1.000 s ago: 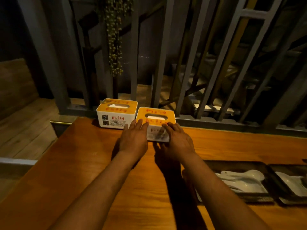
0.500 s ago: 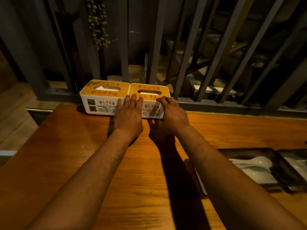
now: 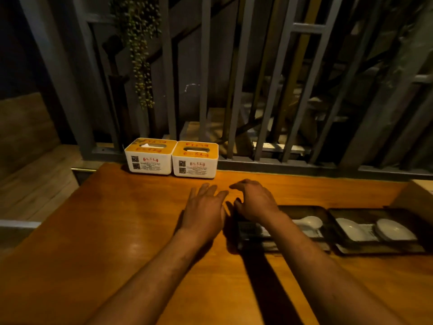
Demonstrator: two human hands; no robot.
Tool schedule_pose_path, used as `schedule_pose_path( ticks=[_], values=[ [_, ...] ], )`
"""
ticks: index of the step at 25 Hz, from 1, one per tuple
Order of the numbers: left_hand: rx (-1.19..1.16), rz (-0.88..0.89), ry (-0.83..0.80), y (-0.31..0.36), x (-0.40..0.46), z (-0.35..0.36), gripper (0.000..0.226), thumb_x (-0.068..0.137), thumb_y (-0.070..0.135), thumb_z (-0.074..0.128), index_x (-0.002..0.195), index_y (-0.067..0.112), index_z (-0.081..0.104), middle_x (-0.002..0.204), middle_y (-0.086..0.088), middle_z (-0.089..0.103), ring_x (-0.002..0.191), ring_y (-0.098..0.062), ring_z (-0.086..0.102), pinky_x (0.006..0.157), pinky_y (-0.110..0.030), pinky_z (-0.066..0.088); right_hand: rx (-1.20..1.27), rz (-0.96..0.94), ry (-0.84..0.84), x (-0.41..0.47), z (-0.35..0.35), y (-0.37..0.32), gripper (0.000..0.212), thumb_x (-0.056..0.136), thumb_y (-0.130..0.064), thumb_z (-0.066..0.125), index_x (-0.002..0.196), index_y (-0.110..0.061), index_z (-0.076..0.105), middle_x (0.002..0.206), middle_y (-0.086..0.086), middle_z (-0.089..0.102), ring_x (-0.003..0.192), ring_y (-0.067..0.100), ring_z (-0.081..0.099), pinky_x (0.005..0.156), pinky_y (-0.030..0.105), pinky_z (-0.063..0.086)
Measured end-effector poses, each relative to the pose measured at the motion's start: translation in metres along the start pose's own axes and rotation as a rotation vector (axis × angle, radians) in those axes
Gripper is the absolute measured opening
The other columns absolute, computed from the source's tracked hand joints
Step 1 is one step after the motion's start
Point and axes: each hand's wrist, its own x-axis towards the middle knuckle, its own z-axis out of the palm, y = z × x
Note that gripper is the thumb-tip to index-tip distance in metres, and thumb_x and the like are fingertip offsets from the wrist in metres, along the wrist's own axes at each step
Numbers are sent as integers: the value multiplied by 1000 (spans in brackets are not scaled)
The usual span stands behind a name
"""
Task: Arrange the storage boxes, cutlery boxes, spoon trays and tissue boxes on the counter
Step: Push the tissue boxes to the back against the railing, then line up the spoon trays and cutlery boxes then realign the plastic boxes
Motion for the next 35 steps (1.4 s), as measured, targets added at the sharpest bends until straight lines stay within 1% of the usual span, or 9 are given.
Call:
schedule_pose_path(
  ticks=[2,4,7,9,14,18,22,26,35],
  values=[
    [-86,7,69,40,-29,2,45,93,30,52,137,35,46,146,2,46,138,-19,33,114,-39,22,46,-24,0,-39,-4,27,39,88,-31,64,126,-33,59,130,-2,57,118,22,53,89,35,46],
    [-148,-12,96,83,-56,10,45,92,31,53,136,37,47,143,5,48,134,-16,37,109,-33,26,48,-40,11,-79,-11,60,34,87,-33,61,121,-32,63,125,0,60,115,23,54,87,34,47],
    [-52,-56,29,128,-73,34,51,95,41,48,143,40,35,153,2,37,142,-20,27,116,-39,22,47,-38,62,-123,-24,106,36,88,-43,56,122,-32,64,124,-1,60,115,22,55,88,35,48],
    [9,-104,29,137,-72,41,51,96,43,45,145,42,30,156,0,32,145,-23,22,117,-45,19,52,-39,73,-137,-32,126,40,88,-47,56,125,-32,62,125,-1,59,115,21,54,88,36,48],
    [104,-207,7,152,-80,51,57,97,44,43,149,43,20,160,-1,23,147,-27,15,116,-46,17,31,-97,80,-157,-31,152,45,94,-37,56,138,-37,49,146,-5,47,132,18,43,104,37,42],
    [147,-220,-9,147,-60,50,59,97,39,43,151,37,20,161,-5,22,147,-30,15,117,-47,15,-50,-166,14,-143,-30,153,54,97,-35,52,147,-36,33,158,-3,31,145,22,27,116,43,25],
    [131,-233,-23,129,-30,63,66,96,32,46,153,32,13,162,-9,16,148,-33,10,119,-48,13,-97,-165,-68,-114,-24,149,72,92,-44,56,152,-33,19,163,-1,17,149,23,14,119,42,11],
    [154,-214,-54,111,8,72,78,91,31,52,154,30,6,162,-11,11,148,-35,6,120,-47,10,-85,-117,-100,-70,-22,153,84,85,-50,63,153,-32,17,164,-3,14,150,21,11,120,42,10],
    [142,-176,-99,57,106,86,86,86,33,60,154,27,8,162,-12,10,148,-35,6,120,-48,11,-97,-10,-69,44,3,149,86,78,-52,66,151,-33,24,162,0,22,148,23,17,121,49,13]
  ],
)
